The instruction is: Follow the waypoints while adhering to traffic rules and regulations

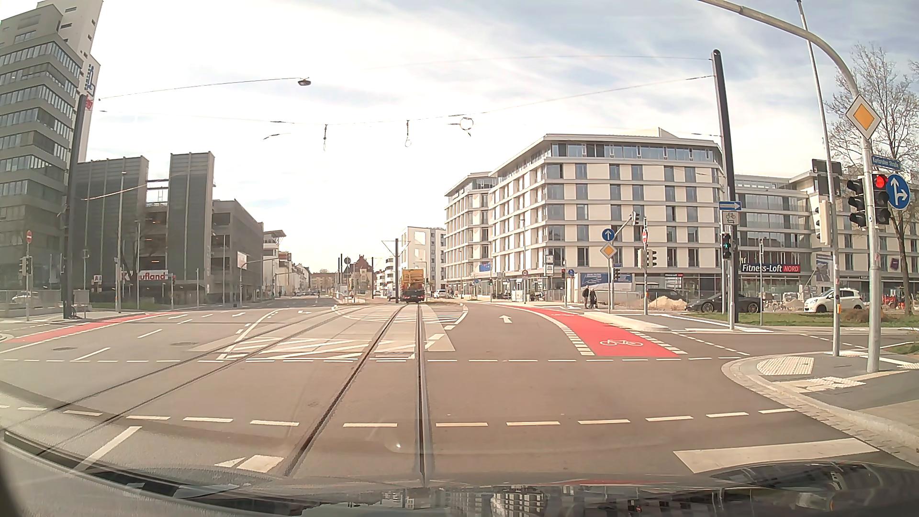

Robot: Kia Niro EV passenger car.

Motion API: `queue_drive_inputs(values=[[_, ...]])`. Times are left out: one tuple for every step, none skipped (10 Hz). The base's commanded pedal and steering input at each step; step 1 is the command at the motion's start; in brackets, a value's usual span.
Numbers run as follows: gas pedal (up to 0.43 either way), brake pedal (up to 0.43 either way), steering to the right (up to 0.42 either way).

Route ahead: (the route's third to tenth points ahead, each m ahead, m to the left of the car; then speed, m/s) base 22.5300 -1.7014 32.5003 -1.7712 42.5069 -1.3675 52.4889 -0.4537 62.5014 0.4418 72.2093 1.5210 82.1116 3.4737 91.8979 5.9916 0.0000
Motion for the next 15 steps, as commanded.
queue_drive_inputs(values=[[0.0,0.201,0.061],[0.0,0.201,0.06],[0.0,0.201,0.061],[0.0,0.201,0.061],[0.0,0.201,0.061],[0.0,0.201,0.061],[0.0,0.201,0.061],[0.0,0.201,0.061],[0.0,0.201,0.061],[0.0,0.201,0.061],[0.0,0.195,0.061],[0.0,0.201,0.061],[0.0,0.201,0.061],[0.0,0.201,0.061],[0.0,0.201,0.061]])
